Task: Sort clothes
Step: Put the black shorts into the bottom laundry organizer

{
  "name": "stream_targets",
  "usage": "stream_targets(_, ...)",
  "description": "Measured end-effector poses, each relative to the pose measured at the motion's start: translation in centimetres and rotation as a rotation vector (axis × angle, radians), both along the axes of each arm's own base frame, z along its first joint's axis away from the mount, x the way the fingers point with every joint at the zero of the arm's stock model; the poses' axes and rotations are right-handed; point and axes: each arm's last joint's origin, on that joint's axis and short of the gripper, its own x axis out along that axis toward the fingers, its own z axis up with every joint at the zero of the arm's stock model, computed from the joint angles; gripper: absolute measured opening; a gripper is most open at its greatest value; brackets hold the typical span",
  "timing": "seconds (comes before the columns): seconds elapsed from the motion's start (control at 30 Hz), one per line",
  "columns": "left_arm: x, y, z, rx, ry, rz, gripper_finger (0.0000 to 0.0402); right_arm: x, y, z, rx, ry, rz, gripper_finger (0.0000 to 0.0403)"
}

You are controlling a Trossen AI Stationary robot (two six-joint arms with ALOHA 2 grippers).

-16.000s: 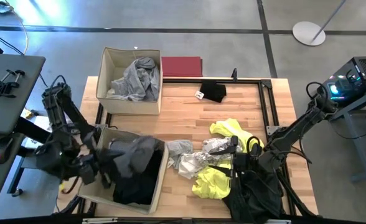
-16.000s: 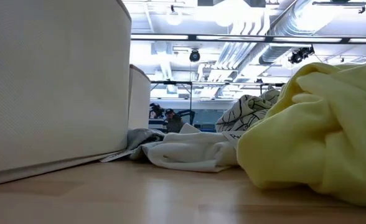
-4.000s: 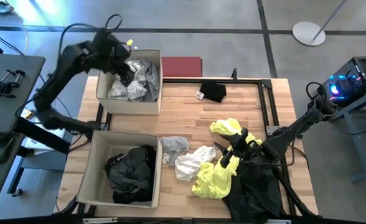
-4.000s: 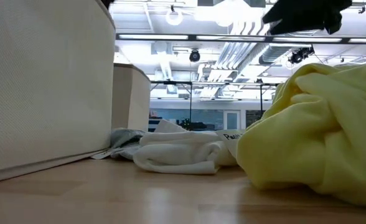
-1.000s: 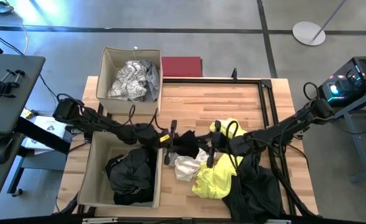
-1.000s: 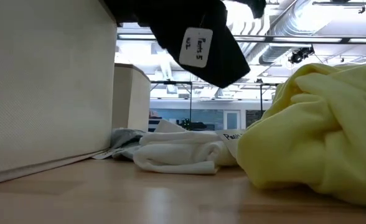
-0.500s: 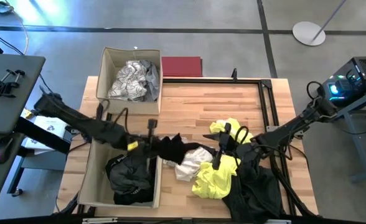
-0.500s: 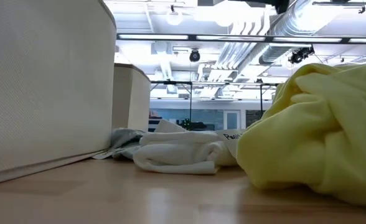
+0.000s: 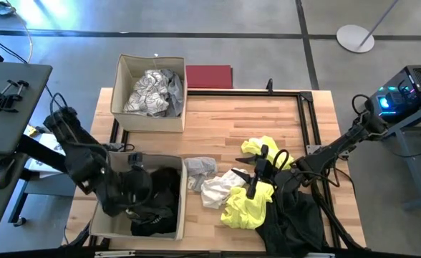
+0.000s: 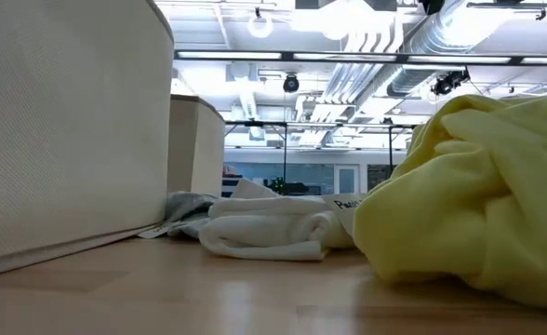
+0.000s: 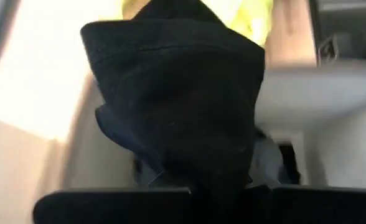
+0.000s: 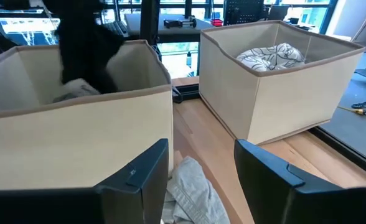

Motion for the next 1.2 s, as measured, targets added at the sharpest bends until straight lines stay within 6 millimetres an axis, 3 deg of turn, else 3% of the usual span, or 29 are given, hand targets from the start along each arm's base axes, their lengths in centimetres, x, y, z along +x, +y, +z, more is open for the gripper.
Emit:
stream_targets(0.1, -0.7, -0.7, -2.6, -0.069, 0.076, 0.085, 0.0001, 0.0, 0.0, 0.0, 0.0, 0.001, 0.0, 0.0171)
stream_targets(0.27, -0.9, -1.3, -8.6, -0.198, 0.246, 0.15, 0.0001, 0.0, 0.0, 0.0, -0.001, 0.002, 0.0, 0.0171)
stream_targets(0.43, -0.5, -0.7, -14.0, -0.361, 0.394, 0.195, 0.0008, 0.1, 0.0, 0.0, -0.007, 0.006, 0.006, 0.0171)
stream_targets(0.57, -0.4, 0.5, -16.6, -0.439, 0.474, 0.264, 0.0022, 0.1, 0.0, 0.0, -0.007, 0.006, 0.007, 0.0171)
stream_targets(0.7, -0.3, 1.4, -17.4, -0.467, 0.537, 0.291, 0.0046, 0.0, -0.1, -0.1, -0.01, 0.009, 0.007, 0.0171)
stream_targets(0.93, 0.4, 2.0, -16.8, -0.49, 0.545, 0.277, 0.0113, 0.0, -0.1, -0.2, -0.013, 0.018, 0.008, 0.0171)
stream_targets(1.2, -0.7, 3.3, -14.3, -0.697, 0.627, 0.238, 0.0192, 0.0, -0.1, -0.3, -0.018, 0.031, 0.009, 0.0171)
